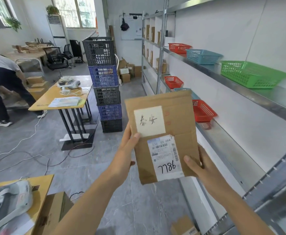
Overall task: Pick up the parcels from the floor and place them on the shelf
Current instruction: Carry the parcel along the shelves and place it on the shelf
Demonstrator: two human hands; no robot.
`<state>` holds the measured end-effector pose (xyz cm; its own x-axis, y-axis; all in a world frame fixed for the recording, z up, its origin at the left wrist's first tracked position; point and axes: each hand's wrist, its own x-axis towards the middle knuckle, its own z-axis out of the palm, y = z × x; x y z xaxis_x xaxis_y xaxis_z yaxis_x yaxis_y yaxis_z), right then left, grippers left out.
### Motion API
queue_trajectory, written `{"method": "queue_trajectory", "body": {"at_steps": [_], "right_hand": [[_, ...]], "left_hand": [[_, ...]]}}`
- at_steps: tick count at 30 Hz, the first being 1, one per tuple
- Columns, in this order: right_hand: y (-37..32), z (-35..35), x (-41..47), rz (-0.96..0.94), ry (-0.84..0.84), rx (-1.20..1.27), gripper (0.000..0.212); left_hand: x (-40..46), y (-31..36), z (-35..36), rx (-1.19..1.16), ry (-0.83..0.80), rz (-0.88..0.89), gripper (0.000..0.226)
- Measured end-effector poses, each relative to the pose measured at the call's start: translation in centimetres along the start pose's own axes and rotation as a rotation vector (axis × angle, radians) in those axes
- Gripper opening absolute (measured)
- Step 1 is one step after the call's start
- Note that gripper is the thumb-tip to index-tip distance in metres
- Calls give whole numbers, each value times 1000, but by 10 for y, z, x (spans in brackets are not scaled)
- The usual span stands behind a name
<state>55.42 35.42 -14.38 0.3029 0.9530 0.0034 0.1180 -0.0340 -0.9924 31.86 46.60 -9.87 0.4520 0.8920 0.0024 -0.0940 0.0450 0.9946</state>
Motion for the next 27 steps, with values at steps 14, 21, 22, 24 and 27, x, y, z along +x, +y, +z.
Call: {"method": "queue_trajectory", "body": {"at_steps": [14, 21, 22, 24, 27], "right_hand": [[-4, -26, -22, 149, 18, -102, 71], [-14, -66, -34, 90, 102, -41, 48], [-18, -75, -35, 65, 122, -29, 51], [-24, -92, -40, 25, 170, -37, 53], [-29, -110, -56, -9, 251, -54, 55]], "left_hand": [[8, -19, 34, 78, -9, -114, 37], [22, -15, 76, 80, -24, -77, 29], [26, -15, 85, 80, -23, -70, 26], [32, -15, 105, 70, -50, -53, 25], [34, -13, 129, 59, -141, -63, 29]]}}
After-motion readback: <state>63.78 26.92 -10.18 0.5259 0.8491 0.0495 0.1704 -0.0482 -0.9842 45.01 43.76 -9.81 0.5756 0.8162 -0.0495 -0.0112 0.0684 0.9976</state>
